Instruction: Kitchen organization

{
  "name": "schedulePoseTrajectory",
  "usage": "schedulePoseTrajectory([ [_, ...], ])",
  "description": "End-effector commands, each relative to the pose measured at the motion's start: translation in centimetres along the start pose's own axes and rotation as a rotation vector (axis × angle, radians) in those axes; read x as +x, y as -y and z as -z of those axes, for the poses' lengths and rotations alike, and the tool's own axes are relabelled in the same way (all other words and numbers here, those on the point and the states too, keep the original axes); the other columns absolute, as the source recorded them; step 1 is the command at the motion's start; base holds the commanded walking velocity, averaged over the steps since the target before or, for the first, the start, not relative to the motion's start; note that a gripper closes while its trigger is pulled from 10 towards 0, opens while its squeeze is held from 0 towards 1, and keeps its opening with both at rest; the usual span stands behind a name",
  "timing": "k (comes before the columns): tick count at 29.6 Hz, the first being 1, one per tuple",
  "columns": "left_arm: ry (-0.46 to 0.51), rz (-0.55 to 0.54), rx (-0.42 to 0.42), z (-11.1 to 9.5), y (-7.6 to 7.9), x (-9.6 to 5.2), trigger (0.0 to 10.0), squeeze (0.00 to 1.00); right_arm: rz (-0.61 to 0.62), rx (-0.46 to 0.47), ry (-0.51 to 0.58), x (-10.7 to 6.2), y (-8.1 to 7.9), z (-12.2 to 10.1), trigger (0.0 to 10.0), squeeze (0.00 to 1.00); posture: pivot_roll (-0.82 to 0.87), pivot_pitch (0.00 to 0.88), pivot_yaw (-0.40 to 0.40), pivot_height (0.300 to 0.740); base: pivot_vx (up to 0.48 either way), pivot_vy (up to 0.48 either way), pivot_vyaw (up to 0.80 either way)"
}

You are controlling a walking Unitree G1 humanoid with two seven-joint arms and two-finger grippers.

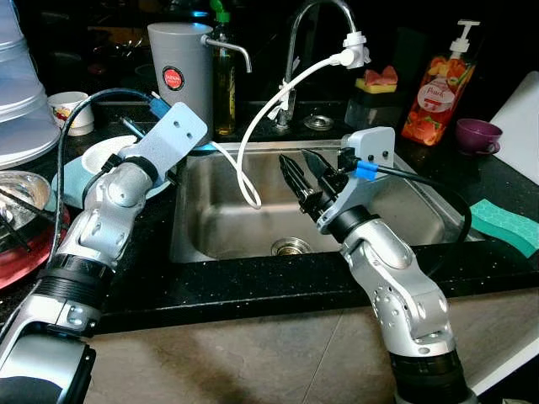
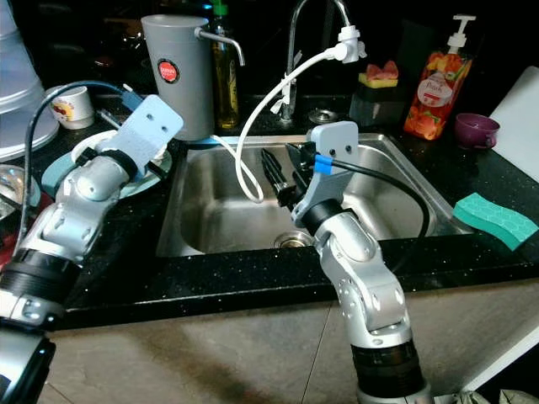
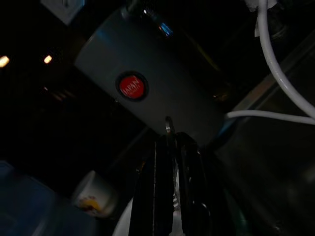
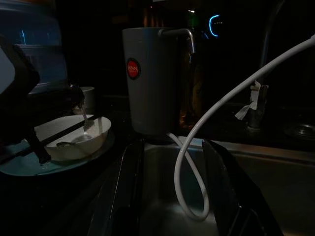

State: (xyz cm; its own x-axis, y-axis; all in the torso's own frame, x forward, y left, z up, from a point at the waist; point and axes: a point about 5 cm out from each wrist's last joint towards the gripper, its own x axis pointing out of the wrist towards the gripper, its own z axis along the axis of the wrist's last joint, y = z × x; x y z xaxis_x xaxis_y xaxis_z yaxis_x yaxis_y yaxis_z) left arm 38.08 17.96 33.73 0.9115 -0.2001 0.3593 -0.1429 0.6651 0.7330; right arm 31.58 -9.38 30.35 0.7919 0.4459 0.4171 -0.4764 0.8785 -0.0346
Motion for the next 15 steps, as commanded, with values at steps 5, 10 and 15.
schedulePoseTrajectory([
  [5,0.032,-0.034,0.078,-0.6,-0.5,-0.4,10.0,0.0,0.009,0.013,0.006,-0.3,0.2,0.0,10.0,0.0,0.04,0.165,-0.039,0.74,0.0,0.0,0.0],
  [10,0.064,-0.055,0.04,-1.0,-0.7,-0.4,10.0,0.0,0.007,0.014,0.008,-0.2,0.1,0.0,10.0,0.0,0.04,0.162,-0.04,0.74,0.0,0.0,0.0],
  [15,0.207,-0.061,-0.06,-3.4,-0.9,-0.5,10.0,0.0,0.003,0.014,0.01,-0.2,0.1,0.0,10.0,0.0,0.03,0.157,-0.041,0.74,0.0,0.0,0.0],
])
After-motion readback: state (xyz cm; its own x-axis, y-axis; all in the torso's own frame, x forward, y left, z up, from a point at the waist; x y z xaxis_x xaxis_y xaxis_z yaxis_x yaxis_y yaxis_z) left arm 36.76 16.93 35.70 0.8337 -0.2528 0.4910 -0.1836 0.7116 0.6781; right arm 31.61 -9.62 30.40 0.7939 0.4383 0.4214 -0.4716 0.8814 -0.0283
